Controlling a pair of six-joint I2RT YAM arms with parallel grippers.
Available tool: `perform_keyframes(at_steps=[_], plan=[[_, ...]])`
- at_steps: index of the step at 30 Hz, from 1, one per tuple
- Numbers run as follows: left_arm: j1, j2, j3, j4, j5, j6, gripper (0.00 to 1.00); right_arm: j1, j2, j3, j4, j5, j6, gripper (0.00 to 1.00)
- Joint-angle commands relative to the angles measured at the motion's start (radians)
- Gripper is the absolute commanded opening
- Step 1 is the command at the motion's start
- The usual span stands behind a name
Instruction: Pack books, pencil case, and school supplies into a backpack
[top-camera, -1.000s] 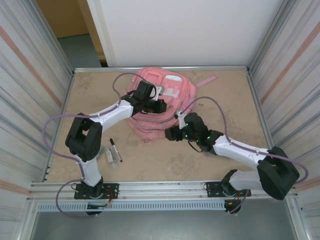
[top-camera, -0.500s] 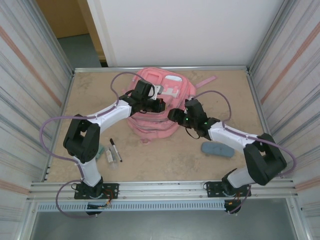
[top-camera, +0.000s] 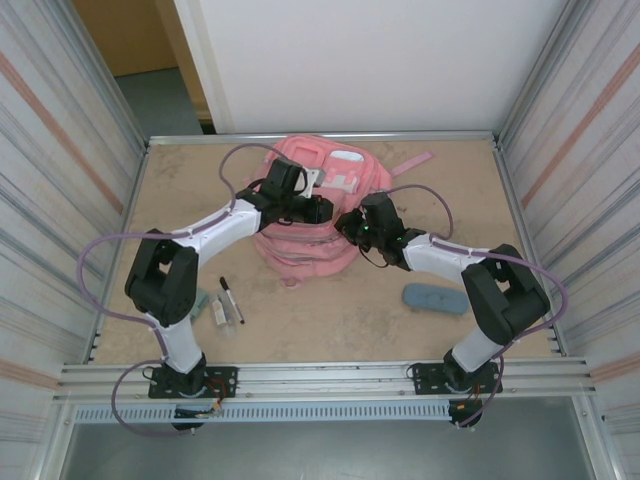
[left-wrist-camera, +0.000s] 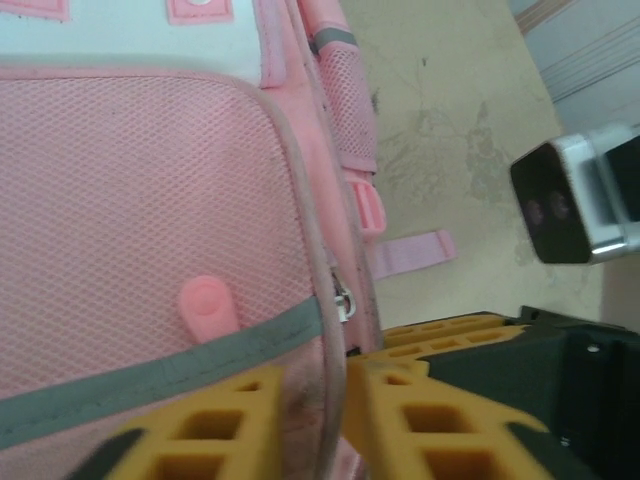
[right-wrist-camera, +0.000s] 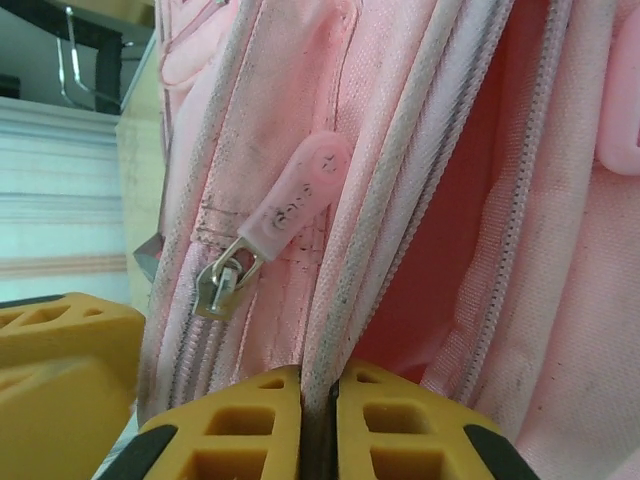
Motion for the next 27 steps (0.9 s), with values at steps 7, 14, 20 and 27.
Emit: perform_keyframes(at_steps=[7, 14, 20, 27], plan=[[0.002, -0.354, -0.259, -0.116, -0.011, -0.032, 0.43, -0.001, 0.012, 0.082, 0.065, -0.088, 0.067, 0.05], [-0.023, -0.362, -0.368, -0.095, -0.078, -0.034, 0.44, 0.002, 0.008, 0.096, 0.049, -0.121, 0.048, 0.05], [-0.024, -0.298, -0.345, -0.078, -0.146, -0.028, 0.46, 0.008, 0.006, 0.097, 0.043, -0.126, 0.044, 0.05], [-0.023, -0.269, -0.34, -0.04, -0.185, -0.014, 0.47, 0.019, 0.011, 0.114, 0.042, -0.138, 0.039, 0.04]])
